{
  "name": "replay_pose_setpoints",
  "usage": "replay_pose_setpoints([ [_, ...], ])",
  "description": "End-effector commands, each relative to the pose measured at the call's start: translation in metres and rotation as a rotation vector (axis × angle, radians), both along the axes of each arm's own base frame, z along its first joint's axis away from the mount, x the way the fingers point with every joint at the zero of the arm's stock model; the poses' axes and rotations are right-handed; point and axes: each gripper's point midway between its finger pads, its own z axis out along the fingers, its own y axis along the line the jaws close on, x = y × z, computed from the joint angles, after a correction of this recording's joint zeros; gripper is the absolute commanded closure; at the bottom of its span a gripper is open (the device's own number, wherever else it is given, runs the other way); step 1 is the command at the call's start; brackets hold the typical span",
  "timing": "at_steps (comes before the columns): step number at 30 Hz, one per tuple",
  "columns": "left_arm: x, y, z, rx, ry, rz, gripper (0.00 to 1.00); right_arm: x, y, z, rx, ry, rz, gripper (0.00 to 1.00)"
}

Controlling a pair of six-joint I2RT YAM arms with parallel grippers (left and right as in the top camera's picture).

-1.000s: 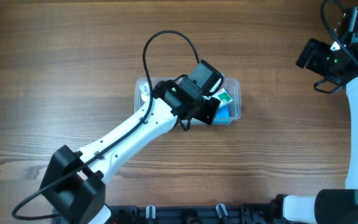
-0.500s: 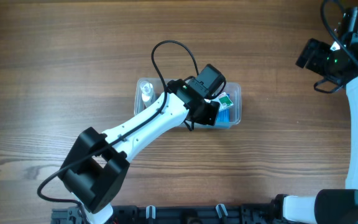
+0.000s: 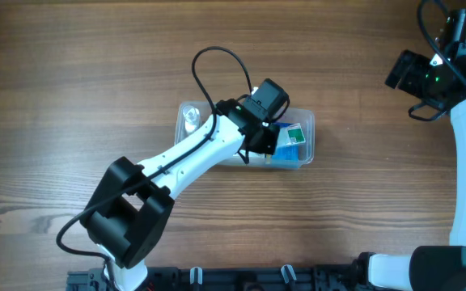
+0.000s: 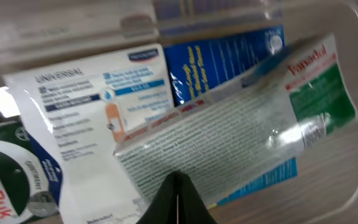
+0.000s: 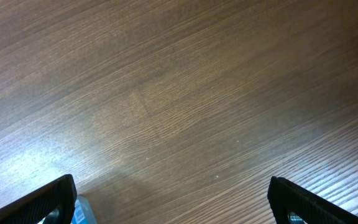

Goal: Pack container

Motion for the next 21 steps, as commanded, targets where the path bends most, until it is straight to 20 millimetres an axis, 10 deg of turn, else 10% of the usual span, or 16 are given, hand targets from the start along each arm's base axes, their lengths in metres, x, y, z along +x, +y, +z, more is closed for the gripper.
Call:
replay_pose_setpoints([
  [1, 0.02, 0.008, -0.004, 0.029, -0.047, 0.006, 0.96, 0.001, -0.002, 0.006, -0.015, -0.014, 0.009, 0.0],
  [5, 0.031, 0.003, 0.013, 0.0, -0.075, 0.011, 0.96, 0.001, -0.002, 0.006, -0.015, -0.014, 0.009, 0.0],
  [11, 0.06, 0.004, 0.139, -0.159, -0.25, 0.007, 0.92, 0.001, -0.002, 0.006, -0.015, -0.014, 0.009, 0.0],
  [13, 0.07, 0.043, 0.193, -0.21, -0.355, 0.079, 0.52, 0.001, -0.002, 0.006, -0.015, -0.014, 0.009, 0.0],
  [18, 0.052, 0.179, 0.308, -0.258, -0.608, 0.353, 0.24, 0.001, -0.002, 0.006, -0.015, -0.014, 0.009, 0.0],
  [21, 0.022, 0.254, 0.331, -0.189, -0.677, 0.514, 0.2, 0.001, -0.002, 0.006, -0.015, -0.014, 0.009, 0.0],
])
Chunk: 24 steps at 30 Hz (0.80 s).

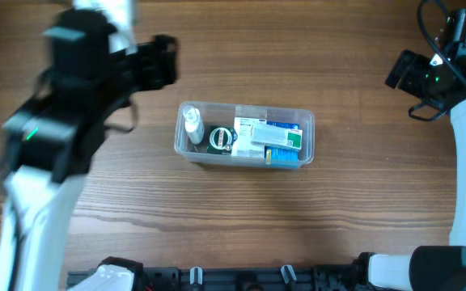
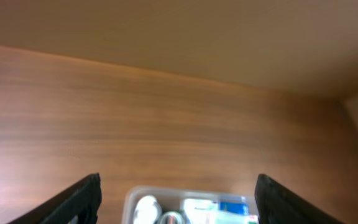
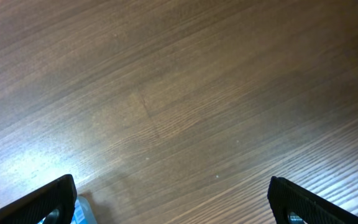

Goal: Pack container

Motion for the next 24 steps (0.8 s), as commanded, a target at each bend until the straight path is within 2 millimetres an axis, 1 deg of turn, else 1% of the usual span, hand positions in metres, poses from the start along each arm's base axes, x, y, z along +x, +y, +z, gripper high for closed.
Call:
replay_pose_setpoints([
  [1, -0.026, 0.057, 0.012, 0.061, -0.018, 0.123, 0.15, 0.001, -0.002, 0.006, -0.015, -0.013, 0.009, 0.0],
  [2, -0.033, 0.069, 0.011, 0.078, -0.006, 0.15, 0.07, 0.001, -0.002, 0.006, -0.015, -0.013, 0.009, 0.0],
  [3, -0.041, 0.081, 0.01, 0.081, 0.009, 0.187, 0.0, 0.001, -0.002, 0.006, -0.015, -0.013, 0.009, 0.0],
  [5, -0.053, 0.097, 0.007, 0.09, 0.033, 0.242, 0.0, 0.001, -0.002, 0.006, -0.015, -0.013, 0.009, 0.0],
  [6, -0.057, 0.101, 0.005, 0.088, 0.044, 0.258, 0.0, 0.001, -0.002, 0.006, -0.015, -0.013, 0.009, 0.0],
  [11, -0.06, 0.101, 0.0, 0.09, 0.07, 0.258, 0.0, 0.001, -0.002, 0.006, -0.015, -0.013, 0.009, 0.0],
  [24, -0.059, 0.101, -0.001, 0.09, 0.073, 0.258, 0.0, 0.001, -0.002, 0.006, -0.015, -0.013, 0.009, 0.0],
])
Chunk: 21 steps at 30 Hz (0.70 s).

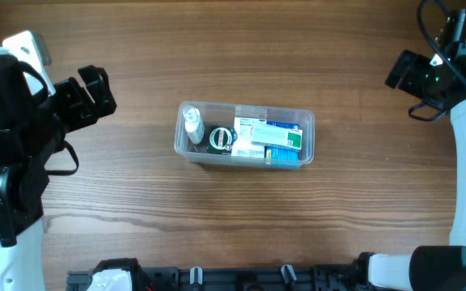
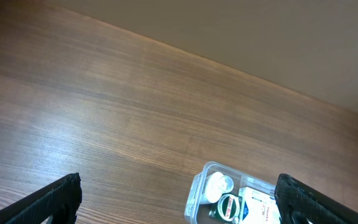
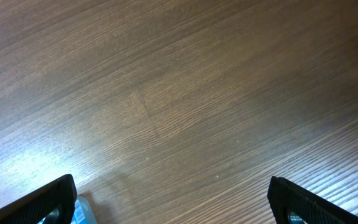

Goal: Pack container

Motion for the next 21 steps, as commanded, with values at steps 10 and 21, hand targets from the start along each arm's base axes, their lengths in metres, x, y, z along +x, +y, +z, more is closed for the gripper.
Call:
replay_pose_setpoints([
  [10, -0.017, 0.002, 0.015, 0.025, -0.055, 0.001, 0.0, 0.001, -0.002, 0.006, -0.015, -0.014, 0.009, 0.0],
  [21, -0.122, -0.001, -0.088, 0.028, -0.181, 0.012, 0.0, 0.001, -0.002, 0.006, -0.015, -0.014, 0.009, 0.0],
])
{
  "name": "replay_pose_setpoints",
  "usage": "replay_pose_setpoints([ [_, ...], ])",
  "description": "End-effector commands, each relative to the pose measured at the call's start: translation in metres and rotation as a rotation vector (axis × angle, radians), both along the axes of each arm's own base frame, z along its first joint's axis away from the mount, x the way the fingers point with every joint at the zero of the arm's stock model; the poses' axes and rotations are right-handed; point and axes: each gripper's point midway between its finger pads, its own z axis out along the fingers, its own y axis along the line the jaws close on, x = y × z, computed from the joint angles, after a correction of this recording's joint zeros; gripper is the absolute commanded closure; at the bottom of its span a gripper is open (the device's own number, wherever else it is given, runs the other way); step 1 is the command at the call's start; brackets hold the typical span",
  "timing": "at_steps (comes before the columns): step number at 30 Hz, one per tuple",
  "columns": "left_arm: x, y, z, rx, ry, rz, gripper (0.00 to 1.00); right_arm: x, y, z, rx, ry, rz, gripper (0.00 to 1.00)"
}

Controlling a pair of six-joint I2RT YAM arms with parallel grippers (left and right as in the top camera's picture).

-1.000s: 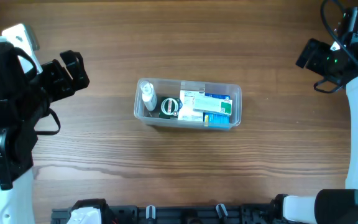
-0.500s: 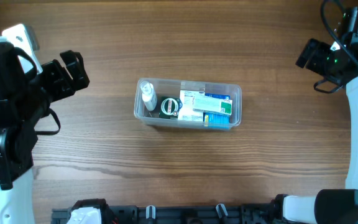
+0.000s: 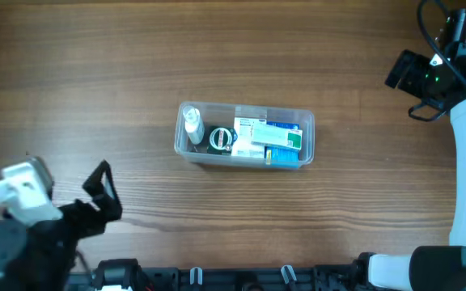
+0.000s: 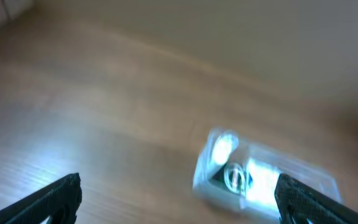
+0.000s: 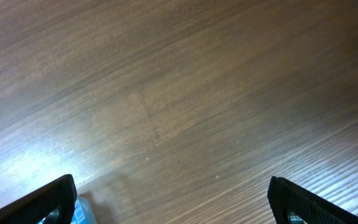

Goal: Pack container

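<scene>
The clear plastic container (image 3: 306, 121) lies in the middle of the table. It holds a white bottle (image 3: 191, 123), a green round tin (image 3: 221, 139), a white plaster packet (image 3: 252, 129), a blue box (image 3: 288, 128) and a green-and-white box (image 3: 281, 141). My left gripper (image 3: 103, 194) is at the near left corner, well away from it, open and empty (image 4: 179, 208). Its wrist view shows the container (image 4: 205, 177) blurred ahead. My right gripper (image 3: 404, 73) hangs at the far right, open and empty (image 5: 179, 208).
Bare wooden table (image 3: 136, 65) surrounds the container on all sides. A black rail (image 3: 241, 279) runs along the table's near edge. The right arm's white link stretches down the right side.
My left arm has moved from the left edge, level with the container, to the near left corner; its wrist view is now blurred. The right arm and the container are unchanged.
My left gripper was first down in the container with its fingers together on the green-and-white box. Then it stood open and empty at the far left, later at the left edge, and now at the near left corner. The packed items stayed put.
</scene>
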Motion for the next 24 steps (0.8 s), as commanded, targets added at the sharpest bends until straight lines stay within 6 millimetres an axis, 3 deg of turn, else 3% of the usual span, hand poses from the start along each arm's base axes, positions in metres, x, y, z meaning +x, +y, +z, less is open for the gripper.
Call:
replay_pose_setpoints([
  [1, 0.015, -0.001, -0.073, 0.008, -0.068, -0.012, 0.0, 0.001, -0.002, 0.006, -0.015, -0.013, 0.009, 0.0],
  [7, 0.062, -0.019, -0.104, -0.006, -0.414, -0.129, 0.0, 0.001, -0.002, 0.006, -0.015, -0.013, 0.009, 0.0],
  [11, 0.072, -0.018, -0.121, 0.018, -0.527, -0.13, 0.0, 0.001, -0.002, 0.006, -0.015, -0.013, 0.009, 0.0],
  [22, 0.08, -0.011, -0.188, 0.02, -0.418, -0.083, 0.0, 0.001, -0.002, 0.006, -0.015, -0.013, 0.009, 0.0],
  [24, 0.08, -0.009, -0.19, 0.022, -0.409, -0.073, 0.0, 0.001, -0.002, 0.006, -0.015, -0.013, 0.009, 0.0],
])
